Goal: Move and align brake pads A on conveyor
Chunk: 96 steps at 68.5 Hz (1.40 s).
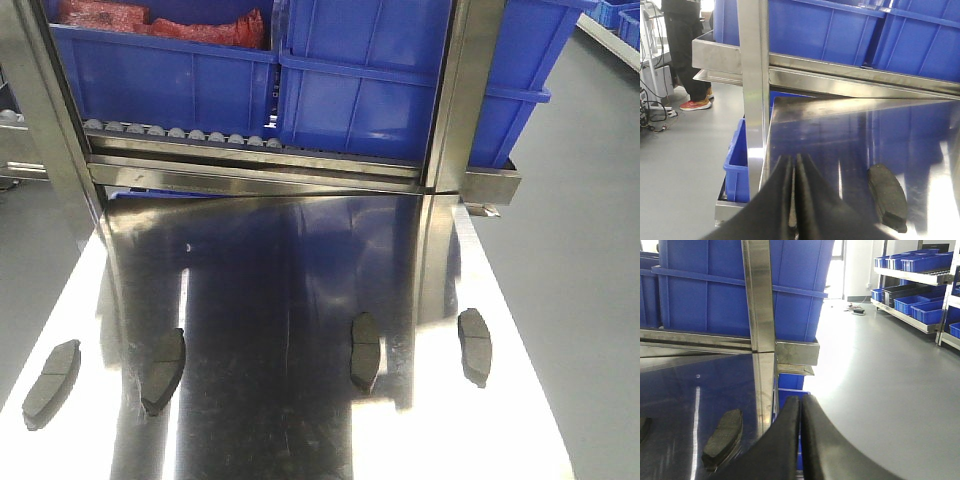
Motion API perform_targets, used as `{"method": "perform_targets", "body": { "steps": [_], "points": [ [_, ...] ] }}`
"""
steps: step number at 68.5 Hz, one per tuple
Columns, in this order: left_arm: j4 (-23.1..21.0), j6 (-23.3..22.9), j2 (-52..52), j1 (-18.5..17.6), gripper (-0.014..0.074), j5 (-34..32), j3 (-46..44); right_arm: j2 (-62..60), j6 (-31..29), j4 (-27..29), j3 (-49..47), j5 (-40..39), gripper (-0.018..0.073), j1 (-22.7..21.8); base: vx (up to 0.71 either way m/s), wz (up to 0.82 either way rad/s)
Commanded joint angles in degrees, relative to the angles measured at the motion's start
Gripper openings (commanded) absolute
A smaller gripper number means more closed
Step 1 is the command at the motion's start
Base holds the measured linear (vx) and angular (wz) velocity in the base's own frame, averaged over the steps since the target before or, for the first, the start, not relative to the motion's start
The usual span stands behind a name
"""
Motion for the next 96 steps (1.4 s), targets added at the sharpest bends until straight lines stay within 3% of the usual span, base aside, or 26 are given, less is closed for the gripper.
{"method": "perform_targets", "body": {
  "steps": [1, 96],
  "points": [
    [0.00, -0.40, -0.83, -0.01, -0.0006, -4.10, 1.00, -0.70, -0.66, -0.24, 0.72, -4.21, -0.0011, -0.43, 0.00, 0.00],
    [0.00, -0.40, -0.83, -0.01, -0.0006, -4.21, 1.00, -0.70, -0.66, -0.24, 0.72, -4.21, -0.0011, -0.43, 0.00, 0.00]
  ]
}}
